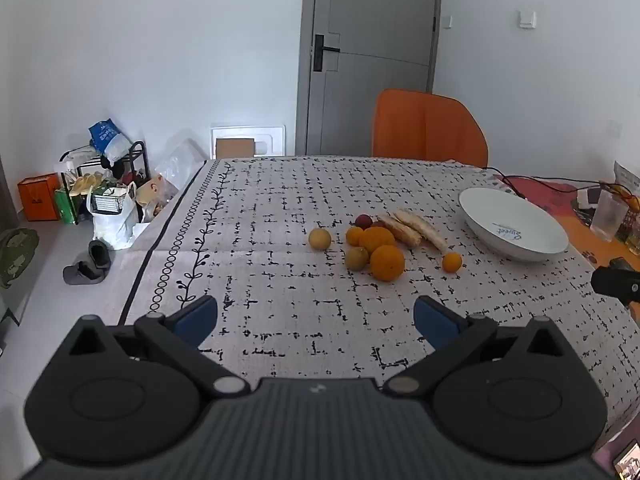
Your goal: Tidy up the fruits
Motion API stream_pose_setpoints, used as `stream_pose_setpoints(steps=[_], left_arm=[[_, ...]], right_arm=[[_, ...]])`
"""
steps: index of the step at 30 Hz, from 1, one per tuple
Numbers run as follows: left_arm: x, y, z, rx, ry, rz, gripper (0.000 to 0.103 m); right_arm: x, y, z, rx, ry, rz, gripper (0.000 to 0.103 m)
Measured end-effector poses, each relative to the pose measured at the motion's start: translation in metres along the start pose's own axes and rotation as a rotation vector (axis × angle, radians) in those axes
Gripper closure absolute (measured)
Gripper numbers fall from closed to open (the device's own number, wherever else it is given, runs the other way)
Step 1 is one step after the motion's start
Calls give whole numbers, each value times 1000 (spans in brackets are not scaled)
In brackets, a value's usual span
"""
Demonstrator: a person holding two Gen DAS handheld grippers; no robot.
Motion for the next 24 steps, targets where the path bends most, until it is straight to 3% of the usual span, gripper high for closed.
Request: stream_pose_setpoints(steps=[5,24], left_arm=[[3,-1,1,10,-9,-22,0],[-2,-1,7,36,-6,8,0]], right_arm=[[1,2,0,5,0,1,0],[-8,-5,-3,25,-46,35,0]])
Point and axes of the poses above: each gripper's, at about its wrist camera, not at the fingertips, and x roughly against the way its jaws point, z to its left, y to its top, the point moved 8 cm from there along -x, roughly the way its jaws point, and after that the axes turned 15 degrees about z, right-handed, at the moved point
